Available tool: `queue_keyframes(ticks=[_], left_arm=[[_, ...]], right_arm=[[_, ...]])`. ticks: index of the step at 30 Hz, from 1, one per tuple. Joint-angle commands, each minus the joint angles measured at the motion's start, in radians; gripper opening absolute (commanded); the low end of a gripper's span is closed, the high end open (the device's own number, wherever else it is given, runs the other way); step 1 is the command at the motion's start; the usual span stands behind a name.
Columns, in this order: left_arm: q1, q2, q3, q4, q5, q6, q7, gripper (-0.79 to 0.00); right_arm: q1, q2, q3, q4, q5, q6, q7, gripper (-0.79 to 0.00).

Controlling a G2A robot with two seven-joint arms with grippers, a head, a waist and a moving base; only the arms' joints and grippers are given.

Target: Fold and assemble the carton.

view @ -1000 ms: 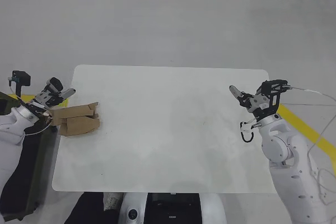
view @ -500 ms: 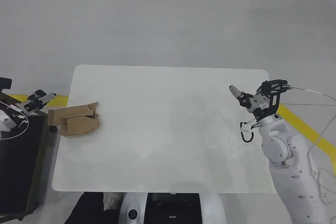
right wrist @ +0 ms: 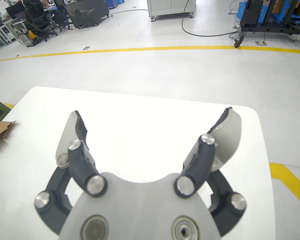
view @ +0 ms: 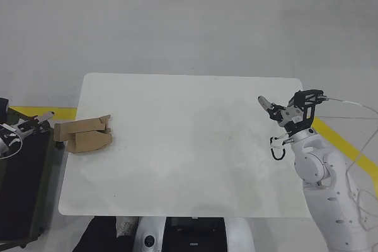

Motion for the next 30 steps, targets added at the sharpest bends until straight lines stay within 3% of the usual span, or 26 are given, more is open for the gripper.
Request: queue_keyframes(ticks=[1, 6, 11, 17, 21, 30], left_arm=[[-0.006, 0.003, 0.007, 0.014, -0.022, 0.016, -0.015, 0.000], [-0.029, 0.007, 0.029, 0.095, -0.026, -0.001, 0.002, 0.000], [-0.097, -0.002, 0.046, 0.223, -0.020, 0.019, 0.009, 0.000], [-0.184, -0.040, 0.110, 0.316, 0.035, 0.140, 0.007, 0.000], [-0.219, -0.069, 0.138, 0.361, 0.015, 0.149, -0.089, 0.000], [-0.269, -0.118, 0.190, 0.424, 0.068, 0.177, -0.052, 0.000]], right_arm=[[0.000, 0.000, 0.000, 0.000, 0.000, 0.000, 0.000, 0.000], [0.000, 0.000, 0.000, 0.000, 0.000, 0.000, 0.000, 0.000], [0.000, 0.000, 0.000, 0.000, 0.000, 0.000, 0.000, 0.000], [0.000, 0.000, 0.000, 0.000, 0.000, 0.000, 0.000, 0.000], [0.000, 0.000, 0.000, 0.000, 0.000, 0.000, 0.000, 0.000], [0.000, 0.000, 0.000, 0.000, 0.000, 0.000, 0.000, 0.000]])
